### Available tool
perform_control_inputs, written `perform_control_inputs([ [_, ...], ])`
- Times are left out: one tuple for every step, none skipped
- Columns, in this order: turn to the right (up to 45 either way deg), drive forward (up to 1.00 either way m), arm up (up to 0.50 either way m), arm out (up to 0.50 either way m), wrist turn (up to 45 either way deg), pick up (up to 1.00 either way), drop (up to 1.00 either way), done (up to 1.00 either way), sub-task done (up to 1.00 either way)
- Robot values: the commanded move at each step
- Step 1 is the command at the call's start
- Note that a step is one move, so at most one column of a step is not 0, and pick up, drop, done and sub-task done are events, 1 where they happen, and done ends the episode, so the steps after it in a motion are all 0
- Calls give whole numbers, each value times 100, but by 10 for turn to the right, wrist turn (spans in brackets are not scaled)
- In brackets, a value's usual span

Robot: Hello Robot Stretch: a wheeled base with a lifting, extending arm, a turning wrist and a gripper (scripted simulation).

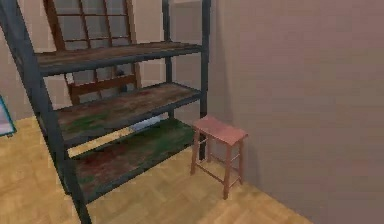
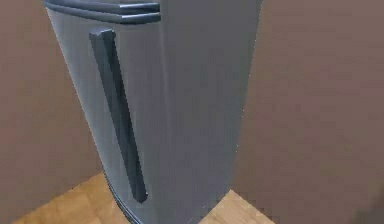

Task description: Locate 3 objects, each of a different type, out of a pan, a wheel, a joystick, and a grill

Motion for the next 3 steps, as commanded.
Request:
perform_control_inputs([
  [0, 20, 0, 0, 0, 0, 0, 0, 0],
  [-450, 0, 0, 0, 0, 0, 0, 0, 0],
  [-60, 0, 0, 0, 0, 0, 0, 0, 0],
])
